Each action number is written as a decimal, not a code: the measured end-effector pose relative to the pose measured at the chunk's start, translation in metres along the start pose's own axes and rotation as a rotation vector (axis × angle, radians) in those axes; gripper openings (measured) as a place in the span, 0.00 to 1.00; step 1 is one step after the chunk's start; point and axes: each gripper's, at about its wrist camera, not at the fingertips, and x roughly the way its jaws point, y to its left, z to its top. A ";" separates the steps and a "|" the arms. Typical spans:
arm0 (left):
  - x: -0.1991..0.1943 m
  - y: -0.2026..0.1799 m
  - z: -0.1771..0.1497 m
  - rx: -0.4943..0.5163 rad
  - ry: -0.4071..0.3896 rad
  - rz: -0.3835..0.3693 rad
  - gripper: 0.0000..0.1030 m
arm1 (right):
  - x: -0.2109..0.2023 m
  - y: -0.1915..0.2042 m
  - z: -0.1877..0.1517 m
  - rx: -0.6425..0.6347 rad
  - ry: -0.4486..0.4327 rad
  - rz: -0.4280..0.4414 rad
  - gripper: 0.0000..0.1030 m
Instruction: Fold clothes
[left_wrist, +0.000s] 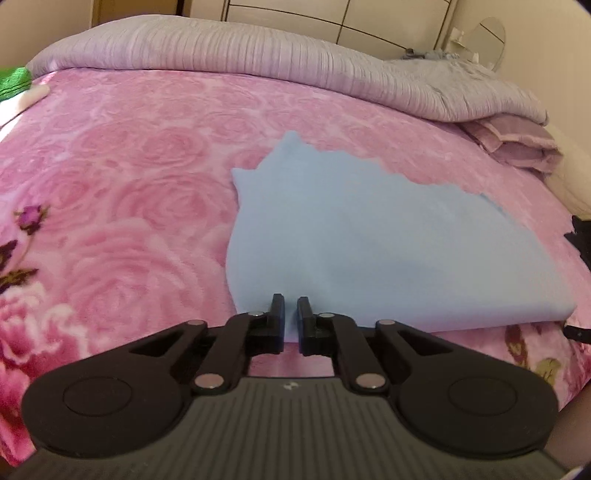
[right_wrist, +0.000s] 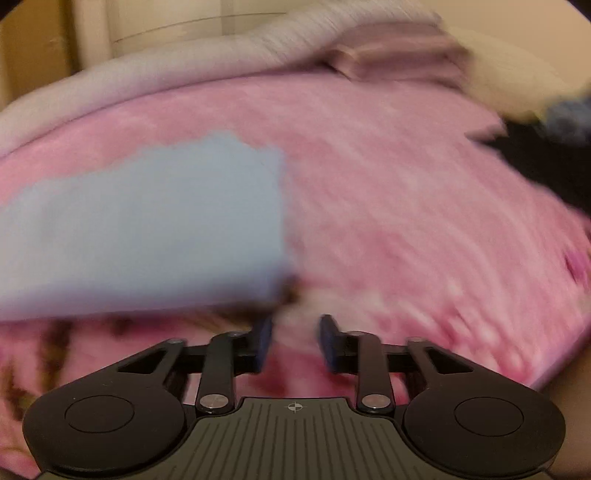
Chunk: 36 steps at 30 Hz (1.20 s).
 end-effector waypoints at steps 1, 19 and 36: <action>-0.003 0.001 0.000 -0.005 0.004 -0.003 0.06 | -0.005 -0.008 0.001 0.036 0.006 0.008 0.25; -0.009 -0.031 0.006 0.009 0.082 0.128 0.21 | -0.015 0.003 0.021 0.223 0.057 0.102 0.33; -0.111 -0.100 -0.021 0.185 0.036 0.128 0.37 | -0.108 0.056 -0.022 -0.027 0.071 0.009 0.54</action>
